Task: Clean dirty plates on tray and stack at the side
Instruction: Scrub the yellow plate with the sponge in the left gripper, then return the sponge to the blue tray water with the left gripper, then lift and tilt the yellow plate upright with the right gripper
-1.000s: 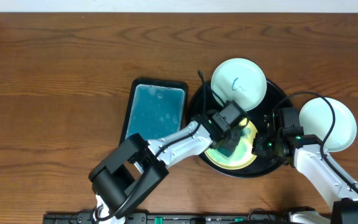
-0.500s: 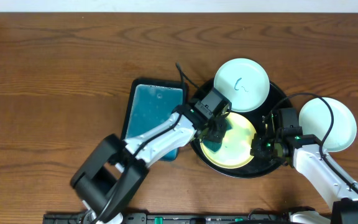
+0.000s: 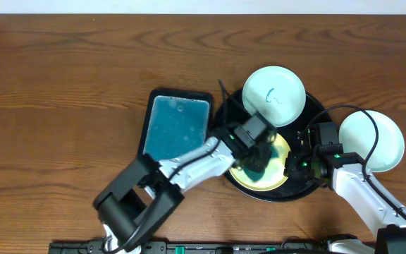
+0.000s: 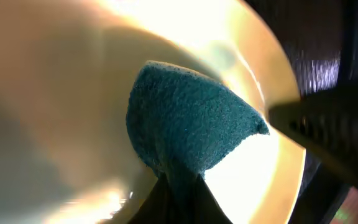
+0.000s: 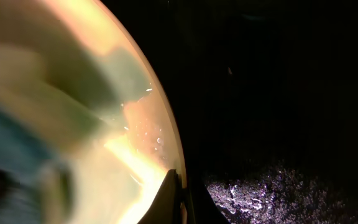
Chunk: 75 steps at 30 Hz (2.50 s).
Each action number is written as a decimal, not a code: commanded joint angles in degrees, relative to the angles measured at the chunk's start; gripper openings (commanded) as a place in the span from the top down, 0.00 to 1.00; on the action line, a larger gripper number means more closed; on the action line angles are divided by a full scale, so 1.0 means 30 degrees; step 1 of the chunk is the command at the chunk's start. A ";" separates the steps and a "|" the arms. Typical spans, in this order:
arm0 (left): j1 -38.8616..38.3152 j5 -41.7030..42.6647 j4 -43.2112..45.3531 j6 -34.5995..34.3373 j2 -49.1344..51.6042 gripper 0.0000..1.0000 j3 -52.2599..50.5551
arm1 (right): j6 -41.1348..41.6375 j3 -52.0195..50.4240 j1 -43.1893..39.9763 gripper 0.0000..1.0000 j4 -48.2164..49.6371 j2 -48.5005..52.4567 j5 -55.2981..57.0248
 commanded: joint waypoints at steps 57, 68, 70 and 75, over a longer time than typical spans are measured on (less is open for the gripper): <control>1.2182 -0.3359 -0.7162 0.1129 -0.4058 0.93 -0.1705 | -0.3053 0.0809 0.0058 0.99 0.1421 -0.4699 0.3504; 1.2167 -0.3162 -0.7162 0.1129 -0.4029 0.93 -0.1741 | -0.4415 0.3468 0.0066 0.99 0.0270 -0.5785 0.8131; 1.2167 -0.2943 -0.7147 0.1129 -0.4029 0.92 -0.1741 | -0.5370 0.3789 0.0175 0.99 0.0262 -0.5785 0.9493; 1.2167 -0.2929 -0.7096 0.1129 -0.4029 0.93 -0.1741 | -0.7286 0.4452 0.1457 0.99 0.0466 -0.5785 1.3668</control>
